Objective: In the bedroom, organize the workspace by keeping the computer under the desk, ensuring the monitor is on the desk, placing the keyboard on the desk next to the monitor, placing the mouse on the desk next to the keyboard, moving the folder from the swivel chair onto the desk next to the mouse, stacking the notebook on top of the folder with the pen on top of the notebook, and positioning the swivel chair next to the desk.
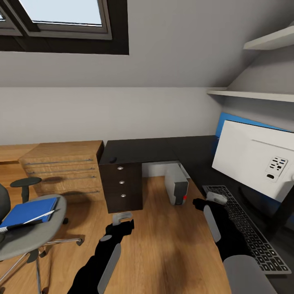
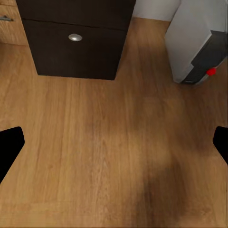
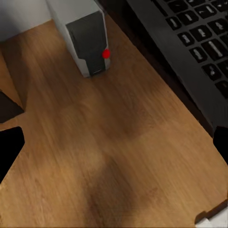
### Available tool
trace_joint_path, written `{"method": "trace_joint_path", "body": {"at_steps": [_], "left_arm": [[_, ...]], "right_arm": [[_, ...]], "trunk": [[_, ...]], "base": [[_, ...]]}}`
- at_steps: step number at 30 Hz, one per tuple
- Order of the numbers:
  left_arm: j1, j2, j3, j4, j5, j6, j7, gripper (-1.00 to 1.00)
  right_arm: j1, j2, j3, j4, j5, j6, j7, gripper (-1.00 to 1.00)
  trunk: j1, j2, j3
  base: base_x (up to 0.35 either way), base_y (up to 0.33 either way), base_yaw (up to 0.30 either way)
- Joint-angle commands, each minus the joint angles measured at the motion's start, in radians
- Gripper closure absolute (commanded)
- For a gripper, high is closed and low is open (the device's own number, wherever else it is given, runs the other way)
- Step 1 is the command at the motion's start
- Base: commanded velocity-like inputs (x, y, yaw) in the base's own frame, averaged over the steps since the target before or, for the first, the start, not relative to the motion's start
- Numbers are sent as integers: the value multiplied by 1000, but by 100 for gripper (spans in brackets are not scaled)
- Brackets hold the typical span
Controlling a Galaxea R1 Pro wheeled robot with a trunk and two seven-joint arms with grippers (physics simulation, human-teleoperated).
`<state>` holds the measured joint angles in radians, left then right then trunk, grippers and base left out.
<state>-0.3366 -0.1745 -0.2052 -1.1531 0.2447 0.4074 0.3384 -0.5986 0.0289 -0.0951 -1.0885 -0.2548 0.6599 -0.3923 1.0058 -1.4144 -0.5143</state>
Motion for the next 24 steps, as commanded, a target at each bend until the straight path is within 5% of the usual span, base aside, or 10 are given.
{"method": "trace_joint_path", "body": {"at_steps": [1, 11, 19, 24], "left_arm": [[-1, 0, -3, -13, 12, 3, 9, -100], [-2, 0, -5, -52, 13, 4, 10, -100], [-2, 0, -3, -59, 13, 4, 10, -100], [-2, 0, -3, -59, 13, 4, 10, -100]], "right_arm": [[0, 0, -1, -11, -12, -5, -9, -100], [15, -11, -2, -74, -8, -18, -9, -100], [16, -62, -2, -69, -16, -17, 0, -100], [16, -84, -2, -50, -13, -17, 108, -100]], "trunk": [[0, -1, -1], [0, -1, -1], [0, -1, -1], [0, -1, -1]], "base": [[0, 0, 0], [0, 0, -116], [0, 0, -260], [0, 0, -288]]}}
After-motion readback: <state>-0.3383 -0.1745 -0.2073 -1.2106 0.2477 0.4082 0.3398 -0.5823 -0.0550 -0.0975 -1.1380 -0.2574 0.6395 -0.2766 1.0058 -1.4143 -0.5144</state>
